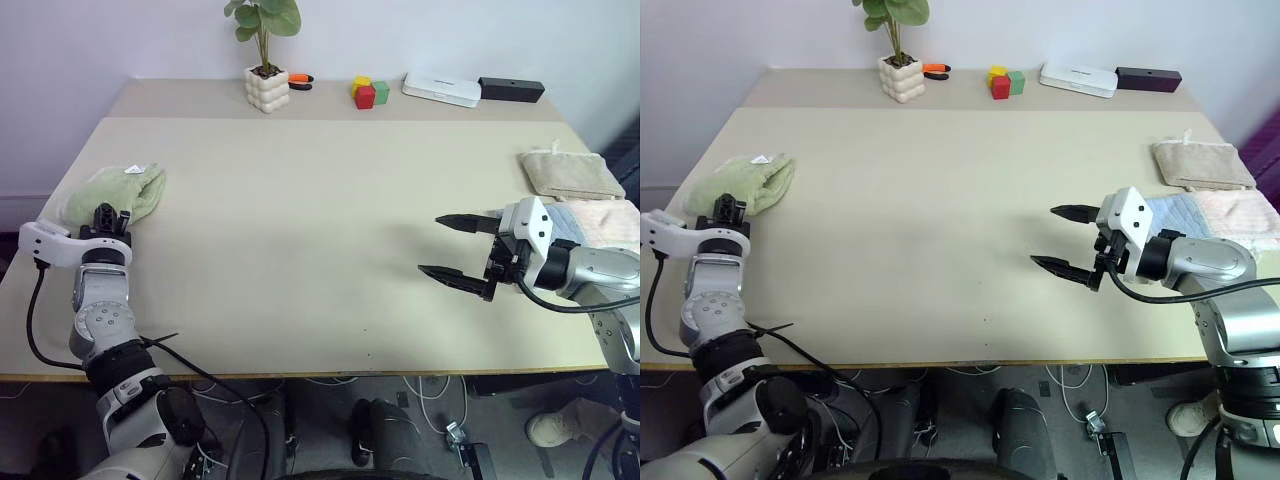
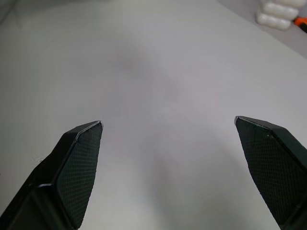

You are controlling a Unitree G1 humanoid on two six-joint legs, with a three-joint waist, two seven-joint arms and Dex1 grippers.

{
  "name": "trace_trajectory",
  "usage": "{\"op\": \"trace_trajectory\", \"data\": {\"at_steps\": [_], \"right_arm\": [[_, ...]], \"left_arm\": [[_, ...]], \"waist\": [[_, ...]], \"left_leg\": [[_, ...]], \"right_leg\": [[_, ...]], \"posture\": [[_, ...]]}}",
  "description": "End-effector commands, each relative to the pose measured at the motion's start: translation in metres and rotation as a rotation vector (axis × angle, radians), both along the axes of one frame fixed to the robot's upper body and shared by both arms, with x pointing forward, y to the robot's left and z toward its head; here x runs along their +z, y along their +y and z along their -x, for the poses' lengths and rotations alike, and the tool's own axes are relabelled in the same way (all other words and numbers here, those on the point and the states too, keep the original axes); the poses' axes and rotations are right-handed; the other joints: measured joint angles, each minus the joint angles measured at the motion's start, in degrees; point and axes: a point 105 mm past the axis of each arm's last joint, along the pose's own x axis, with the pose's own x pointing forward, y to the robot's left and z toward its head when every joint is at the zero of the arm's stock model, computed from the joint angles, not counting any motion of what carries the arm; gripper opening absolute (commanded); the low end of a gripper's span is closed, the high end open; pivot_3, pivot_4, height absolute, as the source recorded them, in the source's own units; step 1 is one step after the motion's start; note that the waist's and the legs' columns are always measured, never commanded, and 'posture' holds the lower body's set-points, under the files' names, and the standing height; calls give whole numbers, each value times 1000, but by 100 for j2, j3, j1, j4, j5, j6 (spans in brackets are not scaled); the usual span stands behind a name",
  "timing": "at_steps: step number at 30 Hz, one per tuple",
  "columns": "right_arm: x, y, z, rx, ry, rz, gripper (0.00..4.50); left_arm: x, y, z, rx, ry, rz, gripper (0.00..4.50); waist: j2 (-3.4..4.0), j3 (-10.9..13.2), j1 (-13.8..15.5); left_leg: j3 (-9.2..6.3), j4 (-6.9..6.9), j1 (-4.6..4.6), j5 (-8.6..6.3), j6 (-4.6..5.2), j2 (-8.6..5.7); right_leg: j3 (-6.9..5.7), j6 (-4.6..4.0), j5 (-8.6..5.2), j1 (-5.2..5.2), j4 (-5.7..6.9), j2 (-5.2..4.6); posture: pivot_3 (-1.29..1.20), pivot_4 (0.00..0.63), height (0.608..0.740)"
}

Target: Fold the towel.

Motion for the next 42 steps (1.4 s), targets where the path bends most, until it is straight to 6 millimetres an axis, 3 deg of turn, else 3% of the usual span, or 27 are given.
{"op": "trace_trajectory", "data": {"at_steps": [1, 3, 11, 16, 20, 27, 35, 42], "right_arm": [[8, 0, -3, 18, -41, 15, 4500], [9, 1, -4, 23, -45, 18, 4500], [11, -10, 2, -5, -30, 0, 4500], [10, -11, 7, -8, -5, -26, 4500], [24, -3, 8, 10, -24, -127, 4500], [48, 4, 20, 87, -13, -298, 4500], [42, 11, 23, 122, -12, -259, 4500], [39, 13, 22, 122, -2, -248, 4500]], "left_arm": [[-3, -20, 2, -47, -16, 27, 24], [-6, -35, 0, -104, -20, 40, 24], [-2, -53, 13, -219, 17, -24, 24], [-2, -79, 21, -393, 40, -89, 24], [-2, -92, 28, -478, 54, -113, 24], [-14, -84, 40, -473, 101, -100, 24], [-18, -70, 45, -452, 126, -108, 24], [-23, -79, 50, -486, 123, -84, 24]], "waist": [[-1, 0, 14], [1, -1, 32], [1, -1, 6], [2, -1, 13], [2, -1, 5], [2, -1, 3], [5, -1, 0], [6, -2, 5]], "left_leg": [[-1, 1, 0, 0, 1, 0], [-1, 2, -1, 0, 0, -2], [-1, 0, 0, 1, -2, -4], [-1, 0, 0, 0, -3, 1], [-3, 0, 0, 0, -4, 4], [-3, -4, -1, -2, -6, 7], [-3, -10, -1, -11, -20, 9], [-2, -14, -1, -11, -20, 10]], "right_leg": [[0, 0, 0, 1, 0, 0], [-2, 0, 0, -1, 2, 1], [-3, 0, 0, -3, 4, 5], [-3, -3, -2, -4, 4, 5], [-2, -5, -3, -5, 3, 4], [-2, -6, -3, -8, 0, 4], [-2, -9, -3, -10, -11, 3], [-4, -14, 1, -14, -24, 3]], "posture": [[0, 150, 740], [0, 150, 740], [0, 150, 740], [0, 150, 740], [0, 150, 740], [0, 150, 740], [0, 150, 740], [0, 150, 740]]}}
